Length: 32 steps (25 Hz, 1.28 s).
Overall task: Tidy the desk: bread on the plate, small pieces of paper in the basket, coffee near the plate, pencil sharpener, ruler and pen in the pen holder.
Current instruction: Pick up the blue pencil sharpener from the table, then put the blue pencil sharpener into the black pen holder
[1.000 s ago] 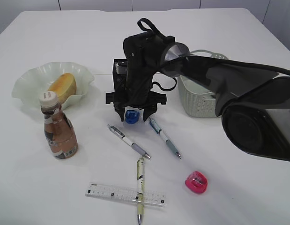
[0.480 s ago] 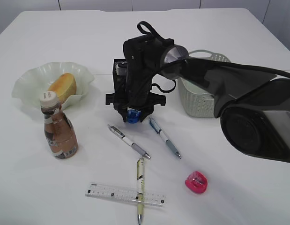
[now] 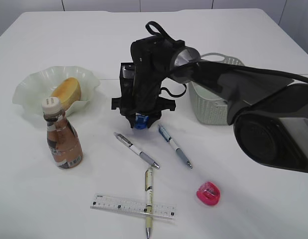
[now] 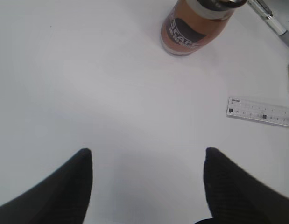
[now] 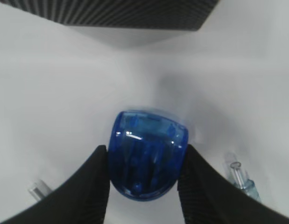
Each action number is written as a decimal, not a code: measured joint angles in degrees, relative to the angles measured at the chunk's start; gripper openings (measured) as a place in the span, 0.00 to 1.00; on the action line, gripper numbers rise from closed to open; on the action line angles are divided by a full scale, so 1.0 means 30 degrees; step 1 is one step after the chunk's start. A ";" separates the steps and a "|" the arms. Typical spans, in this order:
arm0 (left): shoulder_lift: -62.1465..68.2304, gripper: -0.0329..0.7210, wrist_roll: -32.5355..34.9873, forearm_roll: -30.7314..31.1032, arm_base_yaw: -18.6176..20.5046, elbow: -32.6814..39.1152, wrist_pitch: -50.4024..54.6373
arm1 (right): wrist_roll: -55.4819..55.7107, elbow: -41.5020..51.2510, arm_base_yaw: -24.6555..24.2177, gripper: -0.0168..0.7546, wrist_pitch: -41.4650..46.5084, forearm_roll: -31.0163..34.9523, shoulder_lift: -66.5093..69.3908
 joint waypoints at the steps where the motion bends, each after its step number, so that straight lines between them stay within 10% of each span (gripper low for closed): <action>1: 0.0000 0.76 0.0000 0.0000 0.0000 0.0000 0.0000 | 0.0000 -0.0154 0.0000 0.44 0.0000 0.0000 0.0000; 32: 0.0000 0.76 0.0000 0.0000 0.0000 0.0000 0.0105 | 0.0013 -0.6771 0.0000 0.44 -0.0183 -0.1338 0.0000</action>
